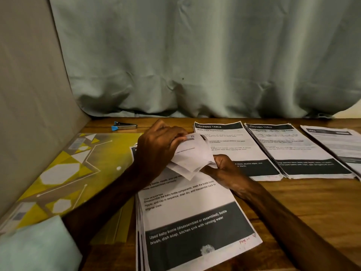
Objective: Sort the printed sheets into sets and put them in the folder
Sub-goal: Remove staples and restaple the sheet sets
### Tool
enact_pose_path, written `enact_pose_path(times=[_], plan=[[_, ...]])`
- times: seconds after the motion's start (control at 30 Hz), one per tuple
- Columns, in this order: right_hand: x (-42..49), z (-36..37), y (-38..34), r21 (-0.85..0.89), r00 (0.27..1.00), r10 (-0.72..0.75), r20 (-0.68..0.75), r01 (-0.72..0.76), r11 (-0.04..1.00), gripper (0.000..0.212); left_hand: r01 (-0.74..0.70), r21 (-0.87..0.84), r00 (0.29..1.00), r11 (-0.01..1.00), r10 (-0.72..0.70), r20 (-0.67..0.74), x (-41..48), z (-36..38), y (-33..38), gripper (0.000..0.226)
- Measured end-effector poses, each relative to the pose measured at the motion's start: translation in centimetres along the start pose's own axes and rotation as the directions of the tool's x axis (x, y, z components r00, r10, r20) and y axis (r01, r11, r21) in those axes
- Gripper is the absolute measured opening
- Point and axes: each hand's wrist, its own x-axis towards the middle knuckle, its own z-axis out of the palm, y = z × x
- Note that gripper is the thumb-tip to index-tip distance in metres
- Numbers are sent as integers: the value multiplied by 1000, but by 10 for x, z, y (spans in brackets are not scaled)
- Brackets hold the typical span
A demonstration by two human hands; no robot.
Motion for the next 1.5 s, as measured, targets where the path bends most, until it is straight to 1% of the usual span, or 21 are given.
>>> enact_pose_path(times=[0.13, 0.27, 0.33, 0.4, 0.53, 0.67, 0.73, 0.9, 1.0, 1.03, 1.1, 1.17, 1.23, 1.3, 1.37, 1.43, 1.5], plan=[[1, -1, 2, 8, 1000, 13, -8, -13, 1000, 7, 33, 8, 999, 999, -33, -23, -1, -2, 2, 6], [3, 0, 6, 26, 999, 40, -15, -39, 999, 4, -12, 27, 1000, 1000, 12, -15, -3, 2, -1, 11], [4, -1, 7, 14, 999, 49, -13, -48, 999, 5, 5, 34, 1000, 999, -5, -3, -2, 5, -5, 13], [5, -1, 6, 3, 999, 45, -12, -45, 999, 8, 24, 23, 1000, 999, -24, 6, -2, 7, -7, 15], [6, -2, 7, -12, 999, 41, -7, -41, 999, 8, 11, -32, 999, 999, -10, 33, -1, 9, -5, 16], [6, -2, 8, -14, 999, 43, -24, -43, 999, 4, 76, -37, 997, 996, -74, 31, -1, 9, -3, 14], [7, -3, 9, -13, 999, 42, -18, -42, 999, 5, 104, -53, 994, 993, -103, 28, 0, 9, -3, 14], [8, -3, 12, -11, 999, 22, -32, -22, 1000, 5, 184, -134, 982, 974, -177, 67, 1, 9, -2, 13], [8, -3, 12, 6, 1000, 21, -14, -21, 1000, 7, 163, -166, 986, 972, -154, 64, 4, 3, 1, 13], [7, -3, 12, 14, 1000, 21, 1, -21, 1000, 9, 142, -180, 989, 973, -131, 73, 4, 0, 1, 18], [6, -2, 10, 28, 1000, 11, 29, -12, 1000, 15, 116, -252, 988, 961, -85, 131, 5, -5, 1, 31], [6, -2, 11, 51, 999, 8, 38, -10, 999, 18, 176, -347, 973, 921, -108, 206, 6, -7, 0, 31], [5, -3, 11, 62, 999, 12, 42, -15, 998, 17, 219, -373, 964, 901, -141, 226, 7, -6, 1, 28], [6, -4, 12, 51, 999, 9, 48, -11, 999, 16, 265, -338, 957, 903, -203, 207, 7, -4, 3, 23], [6, -3, 12, 49, 999, 1, 54, -4, 999, 18, 326, -296, 944, 898, -292, 155, 6, -2, 5, 15], [7, -3, 12, 51, 999, -20, 47, 17, 999, 23, 338, -212, 940, 917, -319, 118, 6, -1, 5, 27], [7, -2, 12, 60, 999, -20, 37, 18, 998, 24, 338, -134, 934, 931, -314, 170, 6, 0, 5, 41]])
